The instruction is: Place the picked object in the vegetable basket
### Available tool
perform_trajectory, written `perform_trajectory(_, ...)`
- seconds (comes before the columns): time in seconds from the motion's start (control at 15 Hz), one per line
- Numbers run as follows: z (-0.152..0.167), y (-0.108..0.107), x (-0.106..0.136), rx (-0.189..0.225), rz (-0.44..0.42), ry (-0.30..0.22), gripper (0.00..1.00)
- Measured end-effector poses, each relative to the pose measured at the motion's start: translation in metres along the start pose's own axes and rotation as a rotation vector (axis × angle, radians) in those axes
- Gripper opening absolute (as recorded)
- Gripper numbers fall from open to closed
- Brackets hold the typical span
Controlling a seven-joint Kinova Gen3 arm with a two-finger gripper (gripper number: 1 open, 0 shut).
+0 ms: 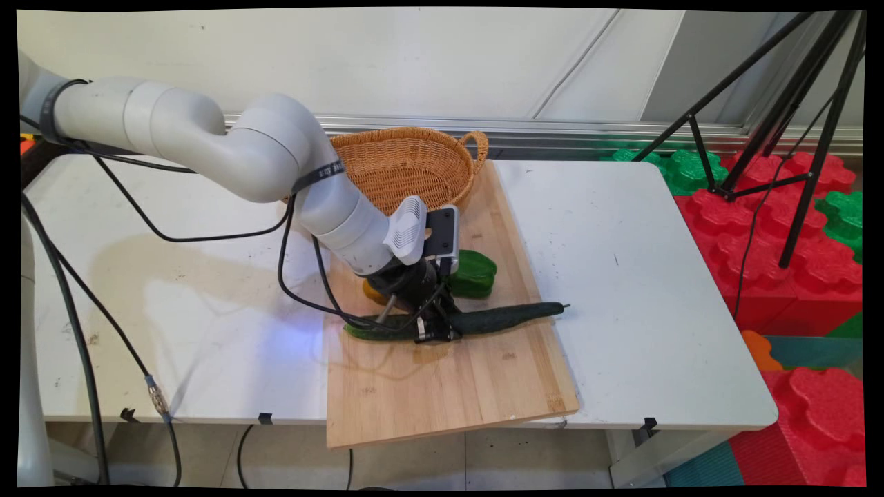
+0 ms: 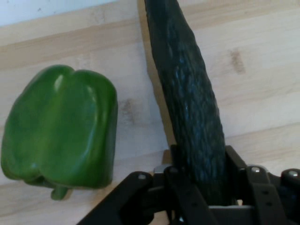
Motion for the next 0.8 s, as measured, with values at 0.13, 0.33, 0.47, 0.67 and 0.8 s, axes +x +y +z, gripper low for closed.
perform_trajectory(0.13, -0.005, 0.001, 0.0, 0.003, 0.0, 0.01, 0.0)
perform_trajectory(0.33, -0.019, 0.004, 0.0, 0.011, 0.009, 0.036, 0.0)
perform_trajectory(0.47, -0.03, 0.007, 0.0, 0.013, 0.012, 0.055, 0.0)
perform_trajectory(0.67, -0.051, 0.011, -0.001, 0.015, 0.003, 0.089, 0.0)
perform_trajectory(0.8, -0.067, 0.012, -0.003, 0.014, -0.003, 0.112, 0.0)
